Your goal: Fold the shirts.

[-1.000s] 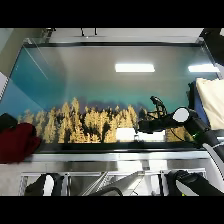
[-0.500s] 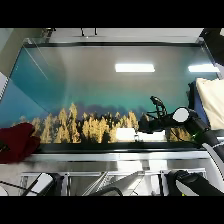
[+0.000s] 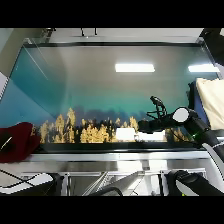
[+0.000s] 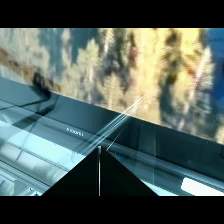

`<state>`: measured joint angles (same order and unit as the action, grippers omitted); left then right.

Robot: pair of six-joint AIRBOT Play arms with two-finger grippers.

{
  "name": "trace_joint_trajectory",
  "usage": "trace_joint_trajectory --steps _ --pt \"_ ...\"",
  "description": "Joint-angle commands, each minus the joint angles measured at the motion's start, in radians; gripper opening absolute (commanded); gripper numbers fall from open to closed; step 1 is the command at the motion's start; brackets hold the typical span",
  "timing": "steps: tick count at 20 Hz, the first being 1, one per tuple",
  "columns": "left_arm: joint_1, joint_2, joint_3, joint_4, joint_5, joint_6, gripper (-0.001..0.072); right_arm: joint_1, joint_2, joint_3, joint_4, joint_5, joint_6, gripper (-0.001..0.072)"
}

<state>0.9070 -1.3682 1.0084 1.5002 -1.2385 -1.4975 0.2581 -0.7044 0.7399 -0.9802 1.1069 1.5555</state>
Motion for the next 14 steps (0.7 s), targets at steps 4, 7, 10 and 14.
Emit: trace_joint_trajectory --steps 4,7,10,14 --pt "-0.27 0.056 0.171 -0.053 -0.118 0.023 0.001 0.0 0.0 0.0 -0.001 0.0 0.0 0.0016" --pt "-0.39 0.109 0.171 -0.052 -0.102 0.034 0.0011 0.0 0.0 0.0 0.0 0.0 0.0 0.0016" --pt "-0.435 0.138 0.17 0.003 -0.117 0.032 0.0178 0.0 0.0 0.0 0.0 0.0 0.0 0.0016" --pt "-0.334 0.189 0.153 0.019 -0.095 0.016 0.0678 0.0 0.0 0.0 0.0 0.0 0.0 0.0016"
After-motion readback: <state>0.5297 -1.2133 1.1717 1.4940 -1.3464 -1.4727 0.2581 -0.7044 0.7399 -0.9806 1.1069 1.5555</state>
